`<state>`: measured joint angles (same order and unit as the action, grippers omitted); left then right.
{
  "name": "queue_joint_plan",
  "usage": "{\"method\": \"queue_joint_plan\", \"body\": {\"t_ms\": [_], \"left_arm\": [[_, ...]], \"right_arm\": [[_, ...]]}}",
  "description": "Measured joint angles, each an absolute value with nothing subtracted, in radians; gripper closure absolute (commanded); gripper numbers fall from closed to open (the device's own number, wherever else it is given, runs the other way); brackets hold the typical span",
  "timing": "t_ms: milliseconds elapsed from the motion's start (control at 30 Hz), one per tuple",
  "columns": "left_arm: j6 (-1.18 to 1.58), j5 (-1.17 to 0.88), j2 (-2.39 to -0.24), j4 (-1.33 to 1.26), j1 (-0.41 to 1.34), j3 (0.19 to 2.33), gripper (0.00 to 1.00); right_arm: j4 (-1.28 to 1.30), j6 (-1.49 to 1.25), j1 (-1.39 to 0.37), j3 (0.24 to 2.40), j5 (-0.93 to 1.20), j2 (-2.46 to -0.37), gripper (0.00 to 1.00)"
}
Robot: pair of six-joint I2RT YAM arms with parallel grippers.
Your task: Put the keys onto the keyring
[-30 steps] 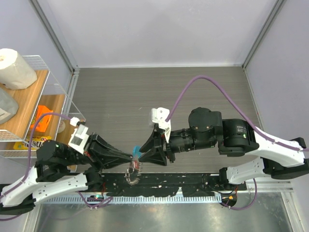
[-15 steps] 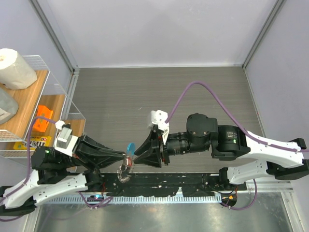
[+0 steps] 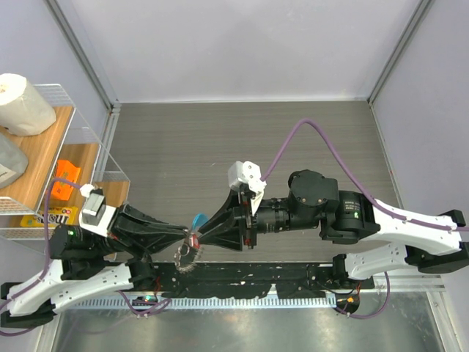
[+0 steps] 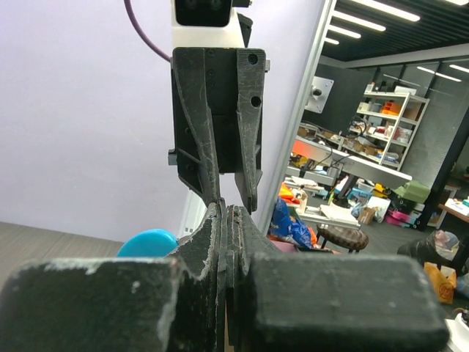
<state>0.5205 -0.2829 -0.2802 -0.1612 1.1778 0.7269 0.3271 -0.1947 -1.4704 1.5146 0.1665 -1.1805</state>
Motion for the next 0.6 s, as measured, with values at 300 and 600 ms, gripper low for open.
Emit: {"method": "queue_joint_plan", "body": {"t_ms": [300,600], "left_arm": [[0.527,-0.280,-0.277,-0.214,1.178,0.713,1.00],[0.543,-0.280,-0.276,-0.259,1.178,0.698,1.00]], "right_arm": [[0.317,-0.195,-1.470,1.533,0.167,-1.210,0.74],[0.314,-0.196,-1.470,1.552,0.166,-1.230,0.86]]}}
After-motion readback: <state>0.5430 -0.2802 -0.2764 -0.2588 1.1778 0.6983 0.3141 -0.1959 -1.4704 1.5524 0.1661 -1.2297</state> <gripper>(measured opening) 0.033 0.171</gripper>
